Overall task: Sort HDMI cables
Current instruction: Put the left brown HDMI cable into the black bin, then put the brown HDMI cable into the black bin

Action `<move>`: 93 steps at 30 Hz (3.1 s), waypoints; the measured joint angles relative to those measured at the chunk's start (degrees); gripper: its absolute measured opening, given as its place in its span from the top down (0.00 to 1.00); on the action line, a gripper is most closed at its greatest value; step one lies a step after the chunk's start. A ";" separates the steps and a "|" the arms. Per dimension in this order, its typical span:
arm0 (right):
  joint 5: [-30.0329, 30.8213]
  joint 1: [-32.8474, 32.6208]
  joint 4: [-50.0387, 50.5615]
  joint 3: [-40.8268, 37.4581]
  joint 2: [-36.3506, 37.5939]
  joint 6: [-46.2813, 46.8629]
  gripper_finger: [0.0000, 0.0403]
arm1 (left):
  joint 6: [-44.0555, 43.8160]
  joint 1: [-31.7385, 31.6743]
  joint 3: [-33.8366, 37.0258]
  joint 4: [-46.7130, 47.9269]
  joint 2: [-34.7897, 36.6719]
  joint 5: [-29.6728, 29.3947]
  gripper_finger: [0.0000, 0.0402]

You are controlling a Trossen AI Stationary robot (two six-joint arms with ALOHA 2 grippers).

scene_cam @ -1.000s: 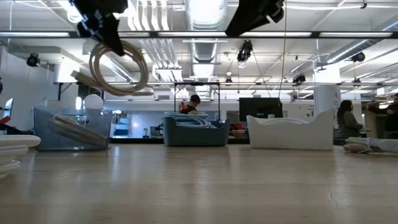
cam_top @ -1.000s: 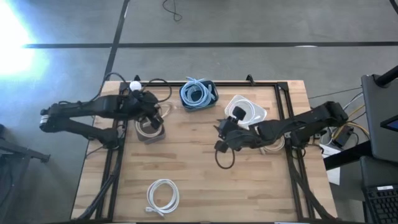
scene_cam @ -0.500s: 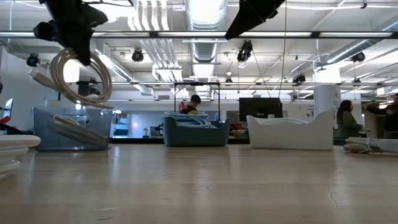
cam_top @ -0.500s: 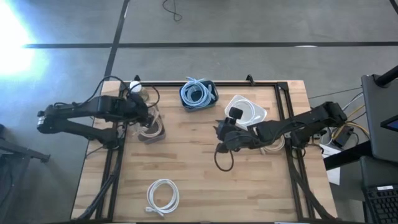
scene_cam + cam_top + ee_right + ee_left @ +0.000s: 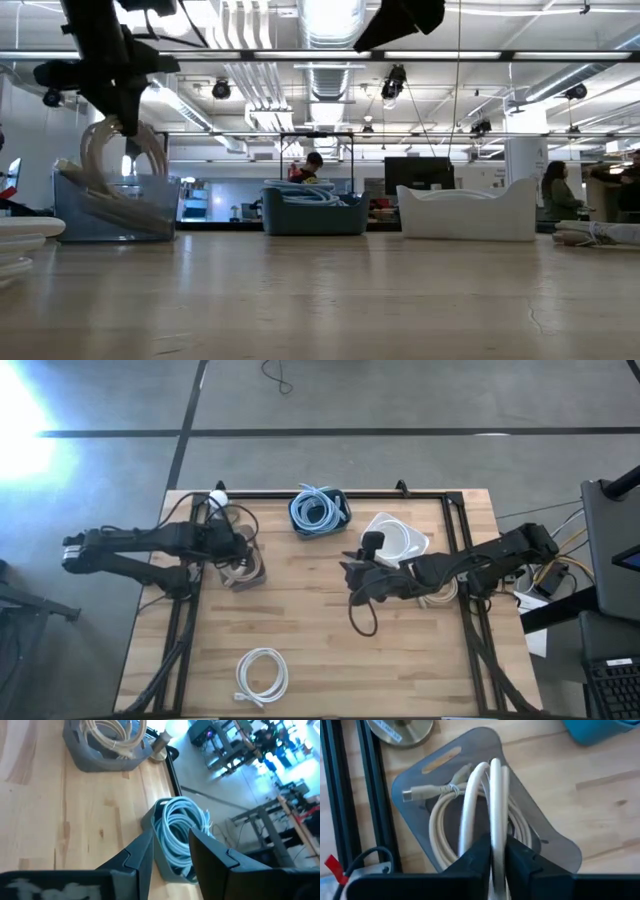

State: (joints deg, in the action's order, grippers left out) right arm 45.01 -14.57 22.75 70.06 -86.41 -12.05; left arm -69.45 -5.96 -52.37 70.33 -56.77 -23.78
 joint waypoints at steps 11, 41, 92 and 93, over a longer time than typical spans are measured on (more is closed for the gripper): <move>0.02 1.18 -1.74 0.00 0.07 -3.57 0.70 | -1.14 -0.02 4.60 -4.57 -0.02 5.67 0.75; -13.23 4.44 -4.65 0.00 0.09 2.45 0.75 | 12.73 0.00 4.46 5.36 -0.07 2.62 0.62; -39.20 0.92 40.31 -24.92 0.09 100.63 0.62 | 72.52 0.04 -5.10 -51.94 -10.48 2.50 0.58; -39.72 0.92 39.91 -25.66 0.09 100.63 0.62 | 72.52 0.04 -5.33 -51.95 -11.01 2.51 0.58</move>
State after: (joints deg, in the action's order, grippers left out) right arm 5.29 -13.65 62.66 44.40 -86.32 88.58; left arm 3.07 -5.91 -57.70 18.38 -67.79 -21.27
